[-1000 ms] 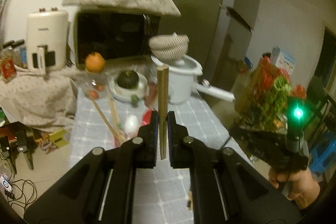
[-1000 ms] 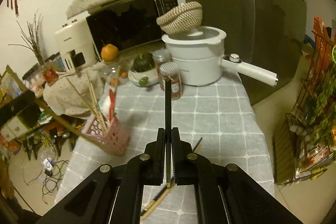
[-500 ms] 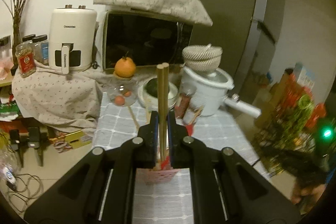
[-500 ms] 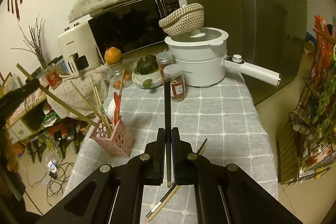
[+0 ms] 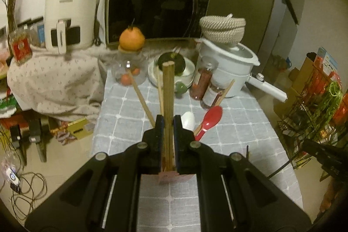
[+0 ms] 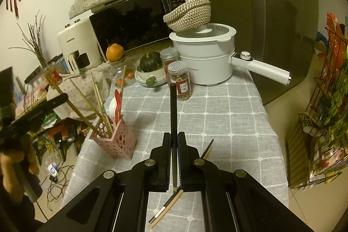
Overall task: Organize utensils
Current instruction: 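Lower the wooden chopstick into the pink holder and open the left tool, then carry the black chopstick into the pink holder and open the right tool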
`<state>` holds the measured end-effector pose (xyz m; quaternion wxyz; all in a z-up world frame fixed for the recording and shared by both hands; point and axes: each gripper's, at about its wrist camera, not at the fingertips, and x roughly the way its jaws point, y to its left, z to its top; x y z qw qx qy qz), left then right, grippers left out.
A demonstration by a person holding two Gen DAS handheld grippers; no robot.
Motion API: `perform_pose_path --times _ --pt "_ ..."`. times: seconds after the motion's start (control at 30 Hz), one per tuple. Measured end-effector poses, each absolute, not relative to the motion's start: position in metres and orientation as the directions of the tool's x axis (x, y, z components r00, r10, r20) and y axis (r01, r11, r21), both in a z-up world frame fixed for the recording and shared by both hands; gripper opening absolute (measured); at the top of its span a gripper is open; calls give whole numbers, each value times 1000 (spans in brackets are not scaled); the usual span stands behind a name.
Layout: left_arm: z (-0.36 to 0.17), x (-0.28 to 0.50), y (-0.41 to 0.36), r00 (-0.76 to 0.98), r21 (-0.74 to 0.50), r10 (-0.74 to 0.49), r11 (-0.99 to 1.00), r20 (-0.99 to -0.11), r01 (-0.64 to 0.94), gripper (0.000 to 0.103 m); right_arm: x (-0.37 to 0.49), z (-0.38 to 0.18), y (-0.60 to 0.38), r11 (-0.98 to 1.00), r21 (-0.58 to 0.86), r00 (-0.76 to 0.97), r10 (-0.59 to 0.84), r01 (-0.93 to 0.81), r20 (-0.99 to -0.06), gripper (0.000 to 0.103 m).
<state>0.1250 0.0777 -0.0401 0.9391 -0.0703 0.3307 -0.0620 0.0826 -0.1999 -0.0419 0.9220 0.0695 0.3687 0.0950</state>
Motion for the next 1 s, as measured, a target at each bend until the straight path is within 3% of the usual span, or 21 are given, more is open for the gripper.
perform_pose_path --times 0.33,0.4,0.47,0.57,0.73,1.0 --pt "-59 139 80 763 -221 -197 973 -616 73 10 84 -44 -199 972 198 703 228 -125 -674 6" --pt "-60 140 79 760 -230 -206 970 -616 77 16 85 -46 -197 973 191 699 225 -127 -679 6" --pt "-59 140 79 751 -248 -217 966 -624 73 34 85 -47 -194 974 186 699 225 -133 -678 6" --pt "-55 135 81 745 -288 -238 956 -623 64 46 85 -45 -188 972 187 702 234 -145 -673 6" --pt "-53 121 87 717 -326 -240 945 -654 20 57 87 -32 -167 961 195 704 275 -194 -655 6" --pt "-67 110 94 660 -200 -110 978 -744 -63 77 101 2 -131 934 247 712 356 -257 -605 6"
